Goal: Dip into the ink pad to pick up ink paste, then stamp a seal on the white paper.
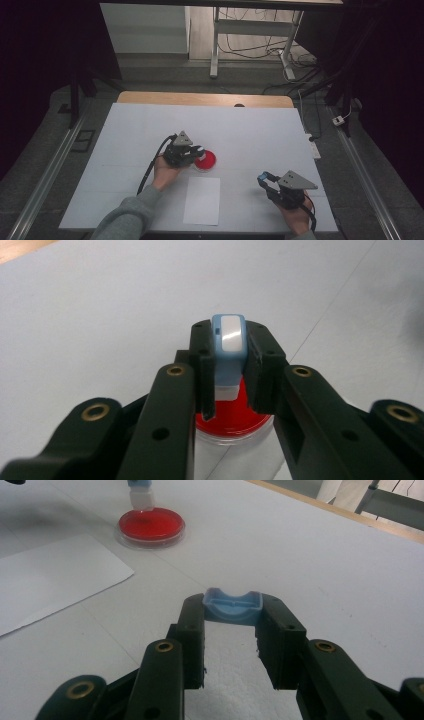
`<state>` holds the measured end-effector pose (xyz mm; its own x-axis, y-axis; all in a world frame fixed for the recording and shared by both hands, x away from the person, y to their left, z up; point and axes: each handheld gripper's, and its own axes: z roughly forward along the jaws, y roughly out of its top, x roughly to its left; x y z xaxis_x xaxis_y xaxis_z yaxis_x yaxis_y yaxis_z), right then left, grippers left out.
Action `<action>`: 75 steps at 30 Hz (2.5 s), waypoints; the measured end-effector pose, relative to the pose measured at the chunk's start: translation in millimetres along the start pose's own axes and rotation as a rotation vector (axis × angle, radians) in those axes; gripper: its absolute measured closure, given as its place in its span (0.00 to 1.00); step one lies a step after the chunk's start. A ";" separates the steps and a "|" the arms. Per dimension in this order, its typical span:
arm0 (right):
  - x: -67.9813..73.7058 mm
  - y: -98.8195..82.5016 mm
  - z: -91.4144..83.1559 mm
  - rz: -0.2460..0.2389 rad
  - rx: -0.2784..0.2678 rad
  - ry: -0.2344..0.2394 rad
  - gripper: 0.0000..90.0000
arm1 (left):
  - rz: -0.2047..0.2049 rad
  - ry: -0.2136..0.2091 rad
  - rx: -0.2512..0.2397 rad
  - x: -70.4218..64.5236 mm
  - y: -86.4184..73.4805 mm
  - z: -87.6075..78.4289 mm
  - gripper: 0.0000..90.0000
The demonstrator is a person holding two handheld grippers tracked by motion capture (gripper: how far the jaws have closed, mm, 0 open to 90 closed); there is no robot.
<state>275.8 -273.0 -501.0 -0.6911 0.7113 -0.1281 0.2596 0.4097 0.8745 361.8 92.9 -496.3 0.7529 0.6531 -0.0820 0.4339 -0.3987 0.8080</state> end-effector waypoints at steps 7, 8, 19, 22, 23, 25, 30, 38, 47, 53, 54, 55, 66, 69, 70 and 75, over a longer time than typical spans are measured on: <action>-0.2 -0.1 0.3 0.000 0.000 0.000 0.72 | -0.024 -0.021 -0.022 4.3 2.3 -8.9 0.85; -0.2 0.0 0.2 0.000 -0.001 0.000 0.72 | -0.024 -0.024 -0.025 4.7 2.8 -10.4 0.85; -0.1 -0.1 0.1 0.000 -0.001 0.000 0.72 | -0.029 -0.043 -0.054 5.2 6.6 -24.8 0.85; -0.3 -0.1 0.2 0.000 -0.001 0.000 0.72 | -0.029 -0.051 -0.058 5.3 7.3 -28.1 0.85; -0.3 -0.1 0.2 0.001 -0.001 0.000 0.72 | -0.028 -0.057 -0.057 5.4 7.5 -29.3 0.85; -0.4 -0.1 0.2 0.001 -0.002 0.000 0.72 | -0.029 -0.067 -0.059 5.1 8.2 -31.3 0.85; -0.3 0.0 0.1 0.000 -0.001 0.000 0.72 | -0.021 -0.074 -0.065 3.9 10.5 -37.1 0.85; -0.1 0.1 0.3 0.000 0.000 -0.001 0.72 | -0.017 -0.081 -0.067 3.7 11.2 -42.5 0.85; -0.2 0.2 0.1 0.000 0.000 -0.001 0.72 | -0.004 -0.107 -0.065 1.5 12.0 -48.3 0.85; -0.6 0.2 0.0 0.000 -0.003 -0.001 0.72 | 0.008 -0.127 -0.062 -0.7 12.0 -52.7 0.85; -0.6 0.2 0.0 0.001 -0.003 -0.001 0.72 | 0.009 -0.129 -0.062 -1.3 11.9 -53.2 0.85; -0.7 0.3 0.1 0.001 -0.003 -0.001 0.72 | 0.013 -0.132 -0.060 -1.6 12.0 -53.7 0.85; -1.0 0.4 0.0 0.004 -0.006 0.000 0.72 | 0.032 -0.160 -0.046 -5.5 12.0 -57.2 0.85; -0.9 0.4 -0.2 0.001 -0.006 -0.001 0.72 | 0.037 -0.167 -0.044 -6.9 11.8 -59.1 0.85; -0.8 0.4 -0.2 0.002 -0.004 -0.001 0.72 | 0.039 -0.167 -0.044 -7.7 11.7 -59.8 0.85; -0.6 0.6 -0.4 0.001 -0.004 -0.003 0.72 | 0.036 -0.184 -0.051 -9.1 11.4 -63.3 0.85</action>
<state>276.1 -273.4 -500.2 -0.6888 0.7135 -0.1284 0.2578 0.4066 0.8765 328.5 123.2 -449.4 0.8474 0.5082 -0.1539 0.3828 -0.3838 0.8403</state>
